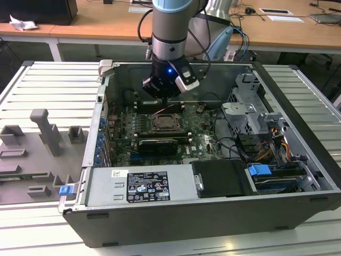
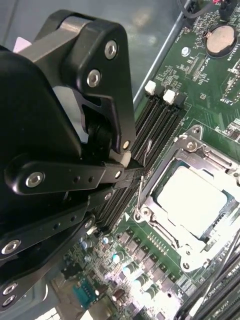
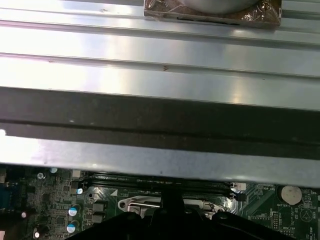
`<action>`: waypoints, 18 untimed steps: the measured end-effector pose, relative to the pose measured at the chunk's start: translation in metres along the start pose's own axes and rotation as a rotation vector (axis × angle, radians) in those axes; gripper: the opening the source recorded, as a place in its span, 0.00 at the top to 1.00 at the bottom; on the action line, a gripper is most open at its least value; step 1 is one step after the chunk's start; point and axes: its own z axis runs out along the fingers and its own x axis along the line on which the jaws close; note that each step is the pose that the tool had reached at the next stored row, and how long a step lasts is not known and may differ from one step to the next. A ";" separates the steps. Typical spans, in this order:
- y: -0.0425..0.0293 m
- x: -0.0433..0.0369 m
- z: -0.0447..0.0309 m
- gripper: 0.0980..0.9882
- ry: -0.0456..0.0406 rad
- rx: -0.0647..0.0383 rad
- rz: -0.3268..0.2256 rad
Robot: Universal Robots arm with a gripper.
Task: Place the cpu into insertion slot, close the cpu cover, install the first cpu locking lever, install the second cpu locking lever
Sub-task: 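Install the first cpu locking lever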
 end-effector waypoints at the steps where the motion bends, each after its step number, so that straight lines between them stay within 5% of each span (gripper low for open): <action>1: -0.0001 -0.0003 0.0004 0.99 -0.0002 0.000 0.000; 18: 0.0002 -0.0153 0.0164 0.99 -0.0024 0.000 0.000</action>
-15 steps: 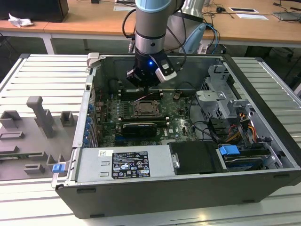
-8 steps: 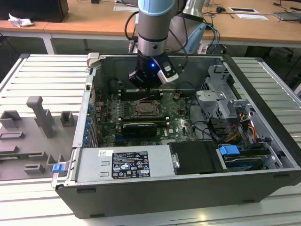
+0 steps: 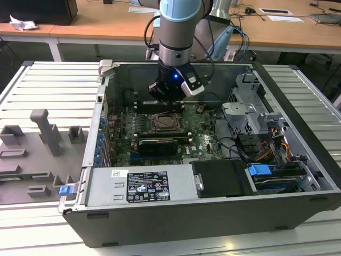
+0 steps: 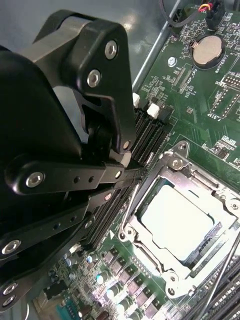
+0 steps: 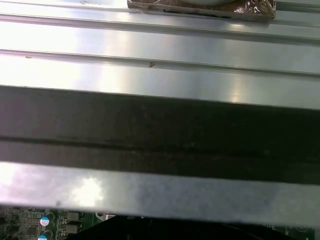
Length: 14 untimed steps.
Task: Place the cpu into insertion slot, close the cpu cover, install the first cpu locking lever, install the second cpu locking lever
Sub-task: 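Install the first cpu locking lever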
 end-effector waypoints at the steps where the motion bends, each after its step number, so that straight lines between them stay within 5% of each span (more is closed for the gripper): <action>1: -0.0001 -0.0001 0.0006 0.99 -0.0006 0.000 0.000; 7: -0.0006 -0.0011 0.0050 0.99 -0.0045 0.001 -0.001; 14: -0.0011 -0.0013 0.0082 0.99 -0.0044 0.013 -0.001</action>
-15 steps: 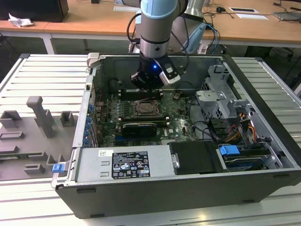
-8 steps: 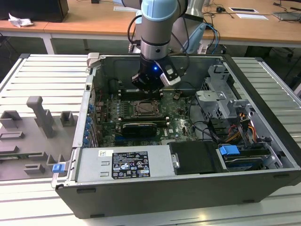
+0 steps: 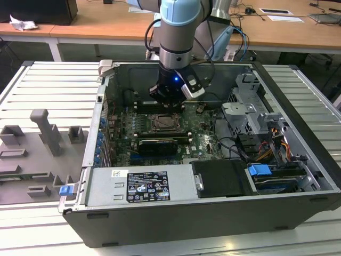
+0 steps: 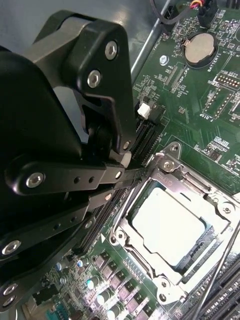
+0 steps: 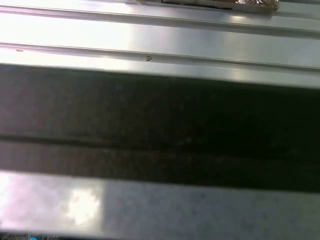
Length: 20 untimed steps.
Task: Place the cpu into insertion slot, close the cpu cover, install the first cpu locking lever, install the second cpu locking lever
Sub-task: 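Install the first cpu locking lever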
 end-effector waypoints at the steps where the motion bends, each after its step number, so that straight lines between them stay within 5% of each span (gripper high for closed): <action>1: 0.0000 0.0000 0.0002 0.99 0.0000 0.000 0.000; 13: -0.0001 0.0000 0.0022 0.99 -0.0002 0.001 0.000; 18: 0.0013 -0.0003 -0.0127 0.99 -0.0001 0.001 0.000; 20: 0.0002 -0.0002 -0.0129 0.99 -0.0001 0.001 0.000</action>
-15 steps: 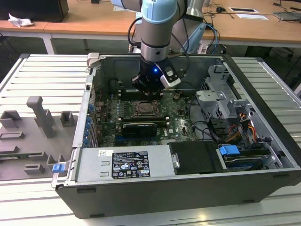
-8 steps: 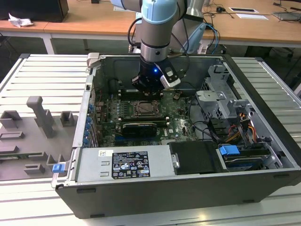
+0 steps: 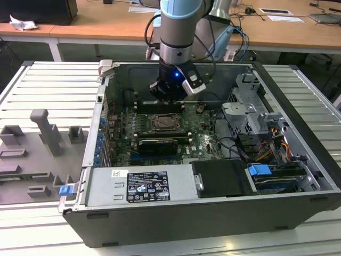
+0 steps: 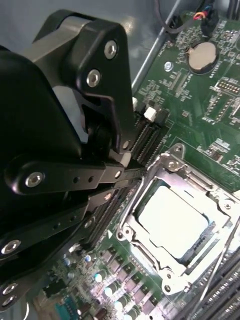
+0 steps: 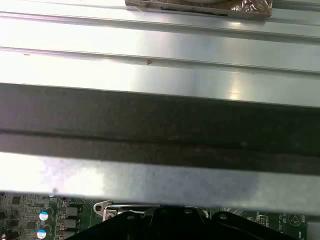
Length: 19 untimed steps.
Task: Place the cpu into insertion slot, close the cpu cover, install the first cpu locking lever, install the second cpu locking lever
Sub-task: 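Install the first cpu locking lever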
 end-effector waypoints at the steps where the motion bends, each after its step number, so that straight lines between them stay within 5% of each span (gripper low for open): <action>1: -0.0008 0.0001 -0.0001 0.99 0.0000 0.000 0.000; 19: -0.0080 0.0006 -0.0008 0.99 0.0000 0.000 0.000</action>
